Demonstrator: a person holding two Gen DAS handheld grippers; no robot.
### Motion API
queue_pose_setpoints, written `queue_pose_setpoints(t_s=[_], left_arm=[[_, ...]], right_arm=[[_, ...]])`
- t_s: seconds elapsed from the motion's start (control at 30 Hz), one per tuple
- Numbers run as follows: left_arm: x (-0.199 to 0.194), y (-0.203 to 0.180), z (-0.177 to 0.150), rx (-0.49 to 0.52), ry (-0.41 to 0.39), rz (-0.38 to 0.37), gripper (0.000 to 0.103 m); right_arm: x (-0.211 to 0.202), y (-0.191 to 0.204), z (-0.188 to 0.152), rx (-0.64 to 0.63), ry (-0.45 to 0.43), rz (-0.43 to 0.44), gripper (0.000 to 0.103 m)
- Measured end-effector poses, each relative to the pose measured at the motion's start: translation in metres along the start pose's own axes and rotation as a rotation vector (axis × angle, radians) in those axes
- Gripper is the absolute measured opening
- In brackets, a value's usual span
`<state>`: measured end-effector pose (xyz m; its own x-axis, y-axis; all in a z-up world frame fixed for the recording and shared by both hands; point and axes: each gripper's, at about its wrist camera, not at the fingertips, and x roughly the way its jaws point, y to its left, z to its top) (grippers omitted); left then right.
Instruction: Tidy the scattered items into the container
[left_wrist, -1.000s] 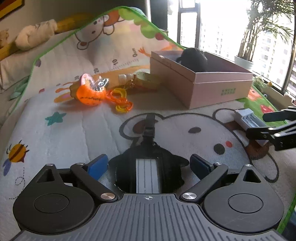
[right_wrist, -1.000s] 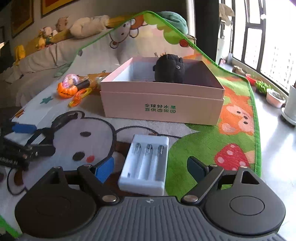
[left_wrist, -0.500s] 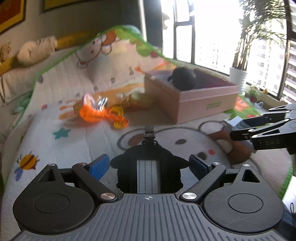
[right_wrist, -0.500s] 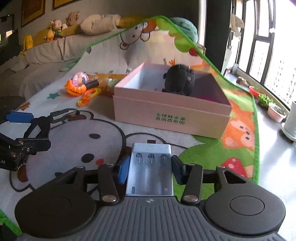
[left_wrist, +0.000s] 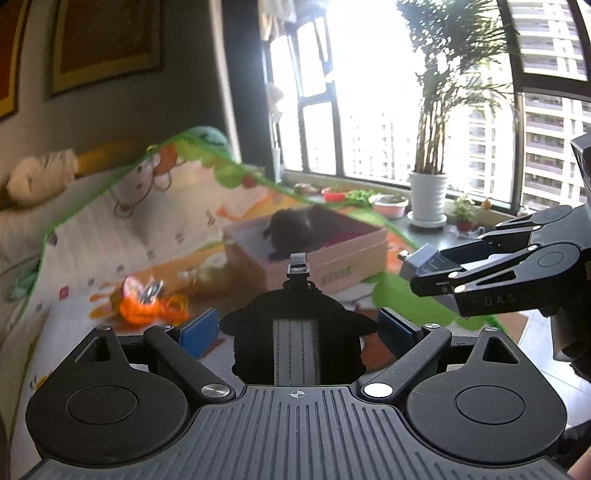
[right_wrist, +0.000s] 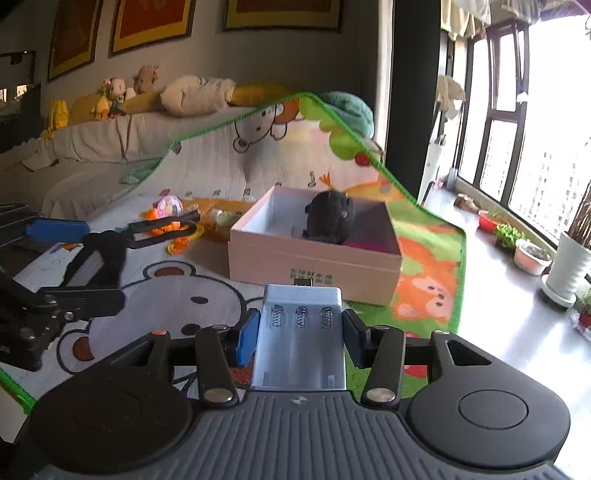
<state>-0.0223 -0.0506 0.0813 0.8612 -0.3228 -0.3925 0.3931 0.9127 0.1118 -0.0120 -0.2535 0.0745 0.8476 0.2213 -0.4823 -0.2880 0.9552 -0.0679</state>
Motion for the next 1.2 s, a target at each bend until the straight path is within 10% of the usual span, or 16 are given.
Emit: queue_pose_setpoints(t_s=[0.33, 0.57, 0.7, 1.2], left_arm=[[0.032, -0.011, 0.039, 0.084, -0.120, 0.012, 0.096], [0.116, 0.020, 0.094, 0.057, -0.160, 0.020, 0.097], [0.173, 0.047, 0.104, -0.036, -0.086, -0.043, 0.098], [0.122, 0.086, -0.015, -0.132, 0.166, 0.038, 0.103]], right_arm=[[-0.002, -0.030, 0.038, 0.087, -0.087, 0.042, 0.048], [0.080, -0.080, 0.116, 0.236, -0.068, 0.084, 0.048], [0.132, -0.102, 0.137, 0.299, -0.052, 0.028, 0.069], [0.143, -0.059, 0.096, 0.135, 0.042, 0.004, 0.083]])
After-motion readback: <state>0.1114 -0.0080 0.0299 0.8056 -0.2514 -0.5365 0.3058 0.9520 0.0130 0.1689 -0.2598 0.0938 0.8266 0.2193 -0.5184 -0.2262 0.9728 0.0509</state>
